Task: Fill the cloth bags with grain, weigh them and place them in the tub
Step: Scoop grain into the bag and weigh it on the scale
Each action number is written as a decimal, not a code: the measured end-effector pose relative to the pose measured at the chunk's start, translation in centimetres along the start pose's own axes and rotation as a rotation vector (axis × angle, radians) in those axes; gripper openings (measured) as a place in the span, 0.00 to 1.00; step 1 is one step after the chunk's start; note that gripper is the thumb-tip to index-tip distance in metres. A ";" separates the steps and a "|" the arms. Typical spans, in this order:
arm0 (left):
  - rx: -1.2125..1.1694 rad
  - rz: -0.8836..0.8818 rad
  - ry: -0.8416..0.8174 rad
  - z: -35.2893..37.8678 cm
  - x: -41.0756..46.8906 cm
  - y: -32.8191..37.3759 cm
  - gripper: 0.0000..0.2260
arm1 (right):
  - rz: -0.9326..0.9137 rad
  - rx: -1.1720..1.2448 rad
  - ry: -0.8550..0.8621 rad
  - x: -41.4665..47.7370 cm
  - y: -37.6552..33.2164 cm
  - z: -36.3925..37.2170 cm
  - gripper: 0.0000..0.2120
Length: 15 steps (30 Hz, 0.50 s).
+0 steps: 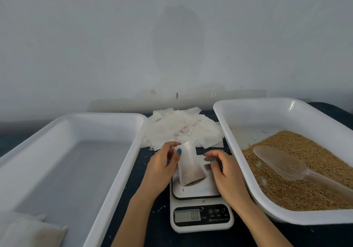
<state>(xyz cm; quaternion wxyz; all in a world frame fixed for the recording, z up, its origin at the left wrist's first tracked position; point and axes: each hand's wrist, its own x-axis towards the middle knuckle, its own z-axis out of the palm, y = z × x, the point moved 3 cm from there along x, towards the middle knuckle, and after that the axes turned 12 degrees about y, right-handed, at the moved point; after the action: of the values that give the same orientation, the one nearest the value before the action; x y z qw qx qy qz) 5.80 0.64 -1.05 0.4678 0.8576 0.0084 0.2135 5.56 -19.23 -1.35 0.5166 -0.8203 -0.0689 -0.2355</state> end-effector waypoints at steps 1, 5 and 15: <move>0.012 0.004 0.003 0.0 0.0 0.0 0.14 | -0.017 -0.014 0.002 0.0 0.0 0.0 0.12; 0.034 0.028 0.034 0.0 -0.1 0.0 0.16 | -0.079 -0.024 0.031 0.0 0.0 -0.1 0.11; 0.088 0.068 0.076 0.8 -0.8 1.7 0.22 | -0.163 -0.052 0.035 0.1 -0.1 -0.4 0.11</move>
<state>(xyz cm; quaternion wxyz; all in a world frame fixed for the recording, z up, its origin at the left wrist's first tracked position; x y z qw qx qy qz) 5.11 -1.12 -0.36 0.4214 0.8684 0.0062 0.2612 5.51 -19.54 -1.12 0.4755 -0.8208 -0.1202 -0.2929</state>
